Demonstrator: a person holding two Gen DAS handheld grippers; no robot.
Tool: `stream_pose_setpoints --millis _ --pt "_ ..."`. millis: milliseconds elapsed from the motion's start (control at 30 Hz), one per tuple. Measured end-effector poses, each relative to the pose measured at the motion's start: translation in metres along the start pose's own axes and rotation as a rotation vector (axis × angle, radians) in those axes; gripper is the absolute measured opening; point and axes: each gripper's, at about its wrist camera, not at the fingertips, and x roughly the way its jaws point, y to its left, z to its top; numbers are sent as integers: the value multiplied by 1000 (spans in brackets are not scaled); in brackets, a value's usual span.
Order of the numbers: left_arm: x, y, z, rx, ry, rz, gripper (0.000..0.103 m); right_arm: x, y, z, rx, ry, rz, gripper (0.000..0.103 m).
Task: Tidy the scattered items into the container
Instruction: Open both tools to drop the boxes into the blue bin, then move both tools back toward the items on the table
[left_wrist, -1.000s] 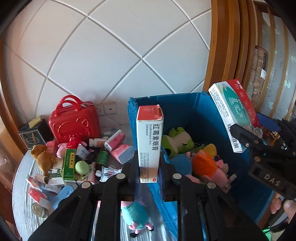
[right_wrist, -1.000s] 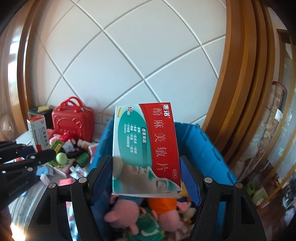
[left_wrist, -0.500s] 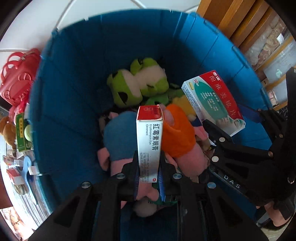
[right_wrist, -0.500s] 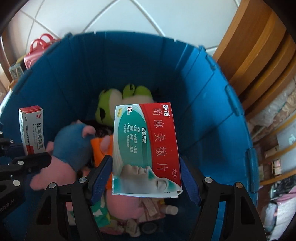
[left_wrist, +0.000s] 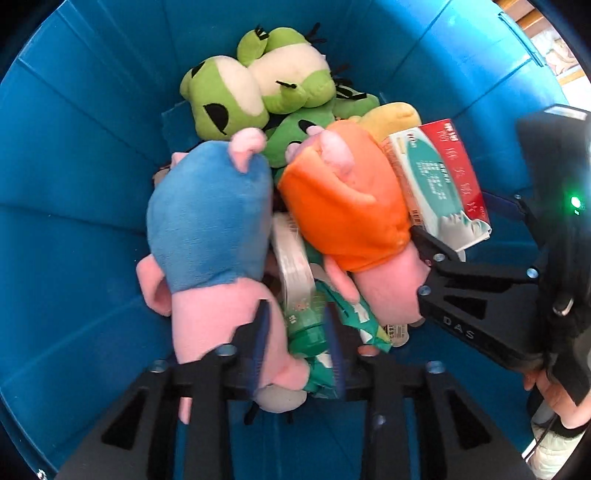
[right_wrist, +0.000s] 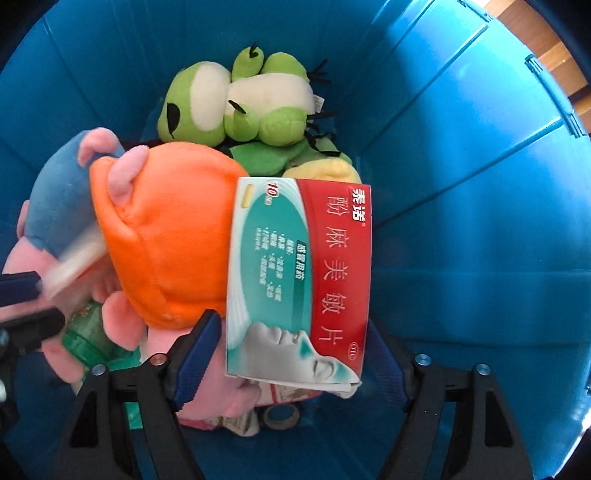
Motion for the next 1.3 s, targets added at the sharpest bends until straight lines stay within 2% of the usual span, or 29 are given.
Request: stream_pose_setpoints --millis 67,200,233,367,567,700,867,1033,1167,1300 --pt "-4 -1 0 7 -16 9 50 -3 0 -1 2 -6 3 87" --pt "-23 -1 -6 27 -76 33 50 -17 -2 -6 1 -39 24 94" --pt "-31 1 -10 27 -93 31 50 -23 -2 -8 0 -52 28 98" --pt "-61 9 -25 31 -167 17 50 -47 1 -13 -1 -109 52 102" --pt "-115 30 -64 27 -311 -11 50 -87 19 -22 -20 -192 110 102" --pt "-149 53 -96 4 -421 10 50 -119 39 -31 -51 -269 165 102" --pt "-181 96 -140 -71 -546 78 58 -159 79 -47 -121 -377 215 103" --pt "-192 150 -185 -153 -630 172 58 -193 125 -58 -156 -473 265 103" --pt "-192 198 -226 -190 -697 257 58 -223 172 -69 -161 -566 281 103" --pt "-183 251 -263 -193 -740 303 58 -248 231 -78 -172 -639 306 103"
